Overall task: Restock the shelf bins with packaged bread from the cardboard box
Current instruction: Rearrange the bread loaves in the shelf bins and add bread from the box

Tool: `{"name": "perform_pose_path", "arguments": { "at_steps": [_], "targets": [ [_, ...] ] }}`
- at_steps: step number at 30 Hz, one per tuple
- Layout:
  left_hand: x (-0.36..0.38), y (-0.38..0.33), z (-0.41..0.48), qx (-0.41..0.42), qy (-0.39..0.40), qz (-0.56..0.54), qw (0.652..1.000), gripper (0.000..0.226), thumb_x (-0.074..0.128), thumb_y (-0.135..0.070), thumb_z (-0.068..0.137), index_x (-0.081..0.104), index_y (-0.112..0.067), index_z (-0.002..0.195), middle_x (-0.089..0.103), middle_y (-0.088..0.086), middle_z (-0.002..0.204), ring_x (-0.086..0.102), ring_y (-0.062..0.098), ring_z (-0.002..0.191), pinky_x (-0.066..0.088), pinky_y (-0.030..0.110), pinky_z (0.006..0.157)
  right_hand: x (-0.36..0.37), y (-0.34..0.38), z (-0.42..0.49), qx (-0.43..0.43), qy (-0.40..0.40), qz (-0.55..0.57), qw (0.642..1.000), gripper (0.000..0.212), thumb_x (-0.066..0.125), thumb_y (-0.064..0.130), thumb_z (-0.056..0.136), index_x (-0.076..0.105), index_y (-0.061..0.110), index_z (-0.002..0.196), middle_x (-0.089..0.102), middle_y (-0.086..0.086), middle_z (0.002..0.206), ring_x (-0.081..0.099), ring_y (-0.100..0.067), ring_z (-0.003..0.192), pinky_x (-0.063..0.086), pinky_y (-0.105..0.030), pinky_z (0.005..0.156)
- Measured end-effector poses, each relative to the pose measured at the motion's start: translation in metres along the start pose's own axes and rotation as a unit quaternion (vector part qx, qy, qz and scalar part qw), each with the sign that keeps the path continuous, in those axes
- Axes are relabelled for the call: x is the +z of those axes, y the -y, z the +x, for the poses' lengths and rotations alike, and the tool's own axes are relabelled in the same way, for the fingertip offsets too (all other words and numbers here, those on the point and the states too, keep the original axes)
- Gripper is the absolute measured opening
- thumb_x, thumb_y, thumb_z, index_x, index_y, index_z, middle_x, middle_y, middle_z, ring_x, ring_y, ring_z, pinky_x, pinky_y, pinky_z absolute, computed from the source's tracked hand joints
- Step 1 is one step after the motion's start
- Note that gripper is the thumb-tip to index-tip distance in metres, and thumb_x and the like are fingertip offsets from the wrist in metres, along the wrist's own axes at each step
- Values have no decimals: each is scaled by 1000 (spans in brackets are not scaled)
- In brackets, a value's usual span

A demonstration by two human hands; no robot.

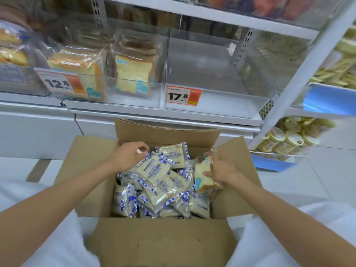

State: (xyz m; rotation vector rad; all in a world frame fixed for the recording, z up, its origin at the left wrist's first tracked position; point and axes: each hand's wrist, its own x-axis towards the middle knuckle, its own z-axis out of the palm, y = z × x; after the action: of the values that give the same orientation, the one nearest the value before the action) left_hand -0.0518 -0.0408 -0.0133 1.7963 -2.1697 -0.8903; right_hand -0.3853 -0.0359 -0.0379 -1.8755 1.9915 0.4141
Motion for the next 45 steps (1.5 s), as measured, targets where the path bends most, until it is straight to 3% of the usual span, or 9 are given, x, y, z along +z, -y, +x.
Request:
{"name": "perform_pose_path", "arguments": {
  "at_steps": [5, 12, 16, 22, 26, 30, 33, 40, 45],
  "targets": [
    [15, -20, 9, -4, 17, -77, 997, 22, 56, -33, 96, 58, -31, 118, 61, -17, 98, 60, 3, 81, 47, 21, 62, -12, 18, -3, -53, -71, 137, 987, 75, 55, -4, 81, 23, 19, 145, 62, -6, 93, 62, -24, 78, 54, -39, 62],
    [22, -50, 8, 4, 47, -185, 982, 108, 74, -52, 76, 5, -25, 156, 30, -4, 156, 33, 15, 141, 31, 28, 108, -64, 26, -30, -202, -38, 368, 907, 63, 75, 5, 82, 46, 29, 132, 68, 11, 113, 66, -16, 90, 57, -33, 84],
    [25, -51, 6, -45, 78, -273, 958, 59, 81, -31, 76, 54, -24, 128, 72, -4, 107, 68, 16, 97, 48, 15, 68, -63, 25, -32, -207, 49, 458, 863, 61, 75, 6, 82, 49, 25, 134, 64, 1, 126, 65, -8, 106, 54, -28, 91],
    [27, -25, 3, -101, 32, -371, 922, 36, 75, -11, 83, 58, -14, 114, 70, 8, 110, 70, 22, 91, 56, 28, 70, -4, -15, 4, -80, 32, 189, 978, 68, 67, 39, 89, 38, 17, 147, 41, -7, 150, 38, -25, 139, 32, -35, 113],
    [29, -2, 1, -163, 48, -404, 899, 62, 74, -20, 85, 43, -23, 139, 61, 2, 130, 67, 17, 99, 49, 27, 67, 51, -9, 7, -61, 38, 121, 990, 54, 62, 13, 90, 48, 22, 141, 21, -13, 157, 30, -32, 142, 27, -33, 117],
    [24, 7, -4, -189, 28, -424, 885, 50, 71, -16, 87, 46, -22, 129, 66, 5, 121, 68, 26, 101, 56, 51, 84, 33, 13, -3, -125, -36, 174, 976, 41, 49, -1, 91, 63, 20, 124, 46, -2, 145, 50, -18, 128, 36, -18, 104],
    [13, 9, -7, -199, -36, -438, 876, 35, 65, -9, 90, 49, -21, 119, 67, 5, 113, 68, 28, 99, 54, 50, 87, -15, 28, -18, -130, -121, 289, 941, 47, 51, -6, 88, 60, 26, 122, 64, 6, 119, 63, -1, 86, 52, -14, 72],
    [1, 3, -20, -192, -117, -481, 847, 27, 55, -5, 94, 51, -23, 115, 67, 8, 111, 67, 26, 94, 56, 40, 76, -86, 58, -39, -166, -94, 618, 763, 49, 50, -15, 89, 59, 23, 118, 70, -6, 111, 65, -20, 100, 54, -37, 83],
    [5, -12, -25, -122, -34, -494, 860, 57, 53, -68, 81, 49, -28, 121, 63, 3, 118, 63, 20, 103, 51, 43, 85, -74, 98, -32, -91, -20, 718, 690, 38, 49, -9, 92, 61, 18, 117, 69, -8, 116, 68, -26, 100, 56, -45, 88]
  ]
}}
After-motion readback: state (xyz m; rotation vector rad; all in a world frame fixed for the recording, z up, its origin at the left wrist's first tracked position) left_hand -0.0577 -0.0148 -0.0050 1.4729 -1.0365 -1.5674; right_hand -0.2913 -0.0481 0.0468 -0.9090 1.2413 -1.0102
